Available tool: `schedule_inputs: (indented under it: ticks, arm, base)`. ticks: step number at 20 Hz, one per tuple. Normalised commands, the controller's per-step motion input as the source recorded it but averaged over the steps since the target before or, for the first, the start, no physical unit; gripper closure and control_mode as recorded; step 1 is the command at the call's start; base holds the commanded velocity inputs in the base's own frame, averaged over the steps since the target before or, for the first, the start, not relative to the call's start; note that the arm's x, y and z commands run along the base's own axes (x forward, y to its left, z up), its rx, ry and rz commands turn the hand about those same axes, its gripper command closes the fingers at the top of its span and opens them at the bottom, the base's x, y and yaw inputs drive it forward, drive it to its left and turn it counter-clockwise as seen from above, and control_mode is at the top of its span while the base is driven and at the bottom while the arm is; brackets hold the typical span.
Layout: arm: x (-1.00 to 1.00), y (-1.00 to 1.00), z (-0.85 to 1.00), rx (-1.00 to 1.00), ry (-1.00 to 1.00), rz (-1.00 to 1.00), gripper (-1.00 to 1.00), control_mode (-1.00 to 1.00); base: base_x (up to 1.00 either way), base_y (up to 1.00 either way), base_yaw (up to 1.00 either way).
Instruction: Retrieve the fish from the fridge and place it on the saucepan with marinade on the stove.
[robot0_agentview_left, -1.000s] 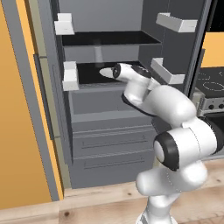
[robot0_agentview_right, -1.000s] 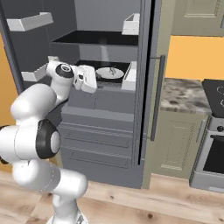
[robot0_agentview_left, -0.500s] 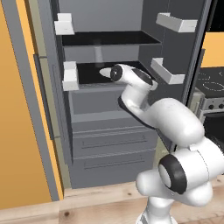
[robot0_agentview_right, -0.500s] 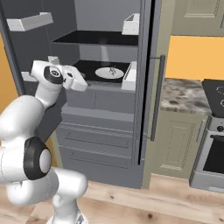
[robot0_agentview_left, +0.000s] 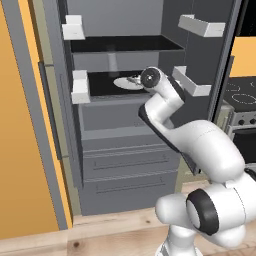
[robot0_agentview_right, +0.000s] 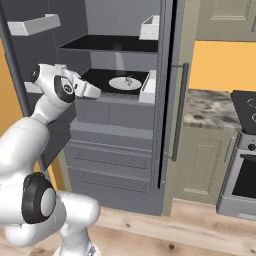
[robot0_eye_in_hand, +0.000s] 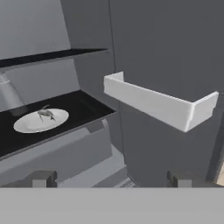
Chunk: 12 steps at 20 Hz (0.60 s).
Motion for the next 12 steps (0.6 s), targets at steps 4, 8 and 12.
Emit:
schedule_inputs:
  ticks: [4, 8, 12]
  arm:
    - [-0.12, 0.11, 0.06, 0.00, 0.08, 0.26, -1.00, -1.00]
    - [-0.14, 0.09, 0.03, 0.00, 0.06, 0.25, -1.00, -1.00]
    - [-0.13, 0.02, 0.05, 0.00, 0.03, 0.24, -1.00, -1.00]
  base:
    - [0.00, 0.00, 0.00]
    - [0.00, 0.00, 0.00]
    - [0.00, 0.00, 0.00]
